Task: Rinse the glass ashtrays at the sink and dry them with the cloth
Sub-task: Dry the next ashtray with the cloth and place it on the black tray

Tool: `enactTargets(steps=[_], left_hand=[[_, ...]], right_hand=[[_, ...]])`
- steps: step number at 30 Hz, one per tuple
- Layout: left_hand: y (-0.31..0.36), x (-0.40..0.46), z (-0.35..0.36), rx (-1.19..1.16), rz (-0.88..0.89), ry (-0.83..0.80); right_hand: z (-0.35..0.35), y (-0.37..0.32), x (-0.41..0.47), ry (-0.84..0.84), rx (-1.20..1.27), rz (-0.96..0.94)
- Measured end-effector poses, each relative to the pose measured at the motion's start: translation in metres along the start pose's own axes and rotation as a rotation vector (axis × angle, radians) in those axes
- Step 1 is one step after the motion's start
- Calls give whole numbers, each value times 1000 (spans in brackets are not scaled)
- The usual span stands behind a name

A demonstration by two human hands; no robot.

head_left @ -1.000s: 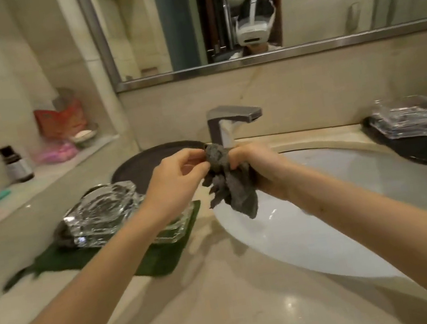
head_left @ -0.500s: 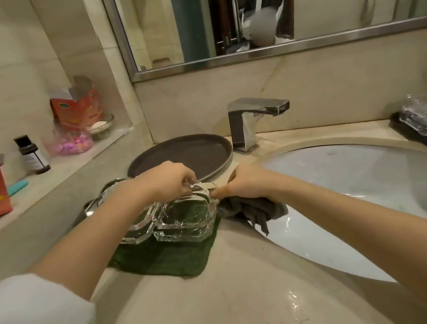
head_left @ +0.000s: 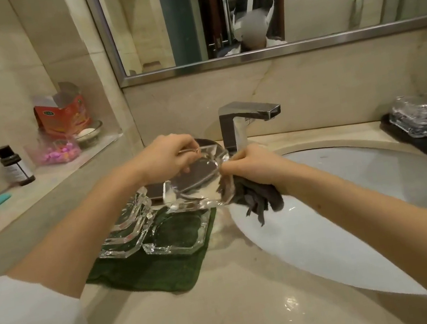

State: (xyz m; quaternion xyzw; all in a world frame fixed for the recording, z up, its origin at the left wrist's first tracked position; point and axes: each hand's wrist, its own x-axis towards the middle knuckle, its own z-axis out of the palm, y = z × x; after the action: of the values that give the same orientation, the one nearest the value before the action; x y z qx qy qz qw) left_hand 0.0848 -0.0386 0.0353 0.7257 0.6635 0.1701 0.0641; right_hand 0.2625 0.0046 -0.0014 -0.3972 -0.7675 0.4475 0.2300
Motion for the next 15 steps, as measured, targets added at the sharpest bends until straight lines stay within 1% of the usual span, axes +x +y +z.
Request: enactTargets(steps=[2, 4, 6, 7, 9, 11, 12, 13, 15], left_hand=[[16, 5, 2, -195, 10, 76], [31, 13, 9, -419, 16, 162], [46, 20, 21, -682, -59, 221], [51, 23, 29, -825, -126, 189], [58, 27, 46, -1053, -219, -12], [62, 29, 63, -1108, -225, -209], [66, 30, 71, -1107, -218, -250], [70, 31, 78, -1103, -209, -250], [81, 34, 91, -1095, -175, -146]], right_hand=[[-21, 2, -4, 102, -19, -59], [-40, 8, -8, 216, -89, -109], [-53, 16, -14, 340, -186, -162], [-58, 21, -17, 402, -245, -186], [-66, 34, -22, 481, -336, -218], [-71, 48, -26, 530, -345, -253], [-74, 56, -27, 559, -340, -272], [-76, 63, -29, 587, -329, -293], [-82, 74, -30, 623, -300, -327]])
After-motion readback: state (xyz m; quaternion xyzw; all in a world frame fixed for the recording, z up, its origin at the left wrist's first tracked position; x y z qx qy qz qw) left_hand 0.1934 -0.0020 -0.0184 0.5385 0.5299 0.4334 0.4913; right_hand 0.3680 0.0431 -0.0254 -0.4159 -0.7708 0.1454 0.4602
